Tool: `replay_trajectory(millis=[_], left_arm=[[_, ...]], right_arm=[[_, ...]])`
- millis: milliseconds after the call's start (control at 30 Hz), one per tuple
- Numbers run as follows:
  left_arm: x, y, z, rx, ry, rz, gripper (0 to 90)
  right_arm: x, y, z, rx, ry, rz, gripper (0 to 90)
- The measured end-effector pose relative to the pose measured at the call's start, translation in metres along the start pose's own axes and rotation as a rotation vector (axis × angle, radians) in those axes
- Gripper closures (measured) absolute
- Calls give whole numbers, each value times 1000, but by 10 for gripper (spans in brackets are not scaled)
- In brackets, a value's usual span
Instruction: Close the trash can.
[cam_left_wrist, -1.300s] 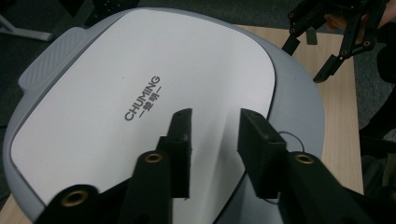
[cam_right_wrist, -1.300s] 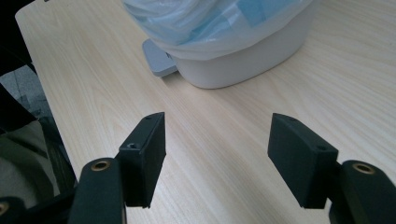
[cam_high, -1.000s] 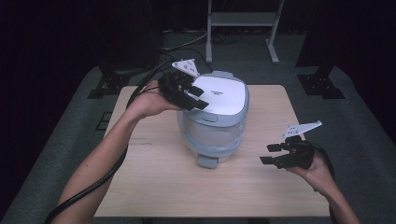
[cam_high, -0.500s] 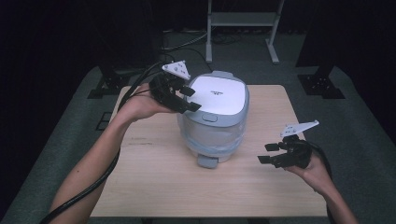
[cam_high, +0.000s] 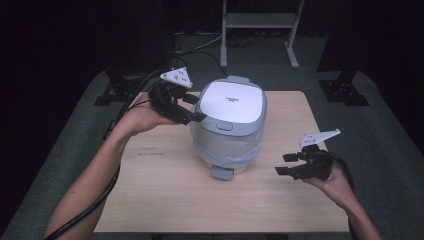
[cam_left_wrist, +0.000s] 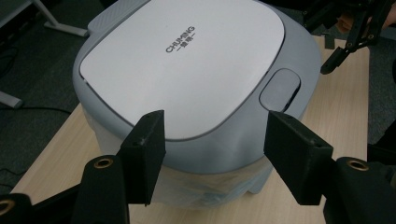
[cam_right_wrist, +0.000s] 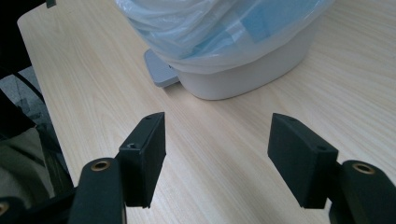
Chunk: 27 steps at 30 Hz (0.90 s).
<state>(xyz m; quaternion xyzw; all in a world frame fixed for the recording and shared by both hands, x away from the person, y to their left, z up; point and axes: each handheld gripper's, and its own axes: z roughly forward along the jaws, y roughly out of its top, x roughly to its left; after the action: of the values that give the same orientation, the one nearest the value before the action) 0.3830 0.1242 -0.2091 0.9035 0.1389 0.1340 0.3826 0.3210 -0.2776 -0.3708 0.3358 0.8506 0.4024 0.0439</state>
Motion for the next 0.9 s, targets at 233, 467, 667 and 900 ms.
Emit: replay_trajectory(millis=[233,467,667,900], left_arm=[[-2,-13,-5,-7,13,-21,356],[-5,-26,-12,-17,28,-46,333],[-7,-43,-16,-24,43,-84,306],[-6,-57,-16,-39,60,-109,276]], right_arm=[[-1,2,3,2,3,4,356],[2,2,2,-16,4,-3,356],[0,1,5,-22,9,8,356],[-3,0,8,-22,10,12,356]])
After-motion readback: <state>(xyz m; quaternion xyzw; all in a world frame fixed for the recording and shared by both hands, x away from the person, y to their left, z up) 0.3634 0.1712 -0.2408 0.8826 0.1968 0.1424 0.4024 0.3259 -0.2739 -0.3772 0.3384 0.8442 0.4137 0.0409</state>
